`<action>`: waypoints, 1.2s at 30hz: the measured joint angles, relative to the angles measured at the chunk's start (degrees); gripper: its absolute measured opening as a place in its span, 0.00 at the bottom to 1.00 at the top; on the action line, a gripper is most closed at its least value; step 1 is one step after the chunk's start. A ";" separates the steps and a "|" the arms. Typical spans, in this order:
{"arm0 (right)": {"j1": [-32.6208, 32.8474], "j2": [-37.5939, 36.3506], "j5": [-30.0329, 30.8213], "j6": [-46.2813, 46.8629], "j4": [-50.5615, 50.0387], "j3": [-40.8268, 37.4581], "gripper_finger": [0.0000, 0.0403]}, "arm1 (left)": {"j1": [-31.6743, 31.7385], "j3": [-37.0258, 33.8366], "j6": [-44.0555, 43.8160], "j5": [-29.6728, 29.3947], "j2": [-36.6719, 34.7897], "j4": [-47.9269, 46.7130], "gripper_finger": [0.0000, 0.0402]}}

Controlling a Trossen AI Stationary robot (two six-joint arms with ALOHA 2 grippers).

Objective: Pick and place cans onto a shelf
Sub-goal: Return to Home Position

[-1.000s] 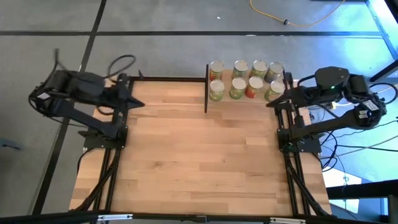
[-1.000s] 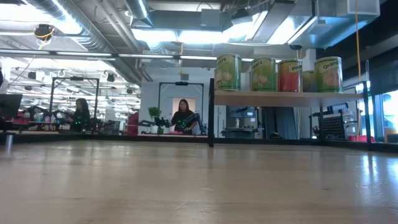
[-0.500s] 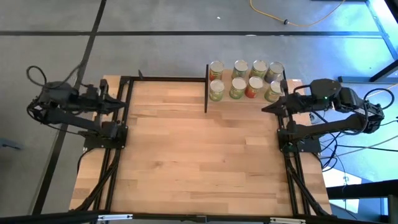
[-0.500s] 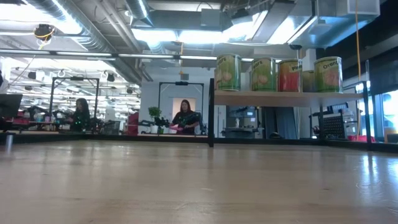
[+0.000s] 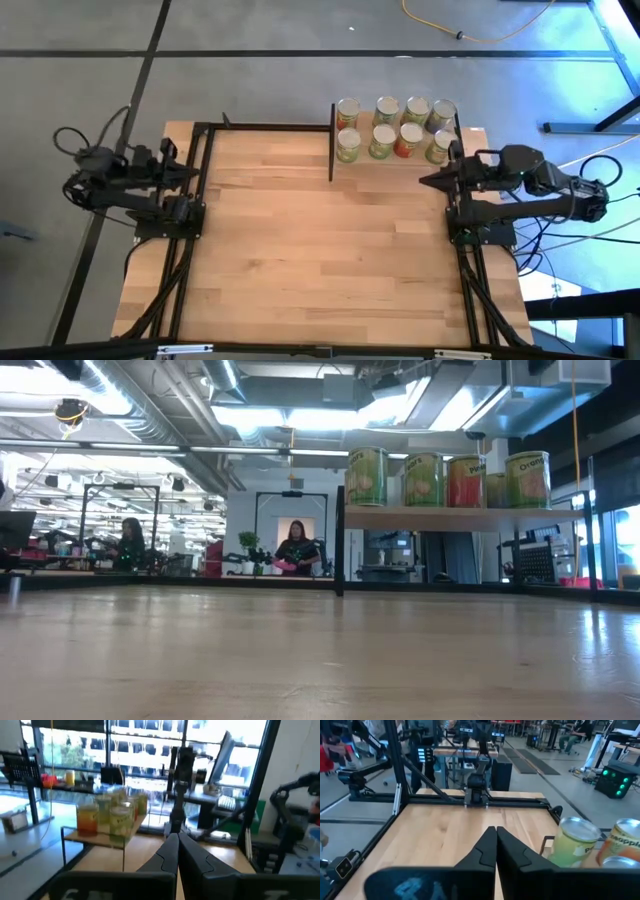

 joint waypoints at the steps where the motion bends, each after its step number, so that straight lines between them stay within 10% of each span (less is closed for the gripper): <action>1: 0.02 -0.59 -0.02 0.56 1.09 -1.34 0.01 | 0.00 -0.24 0.10 0.03 -0.02 -0.75 0.00; 36: 0.01 -4.18 -4.59 -1.13 29.22 -28.87 0.01 | -0.02 -29.56 1.91 7.91 -0.15 28.47 0.00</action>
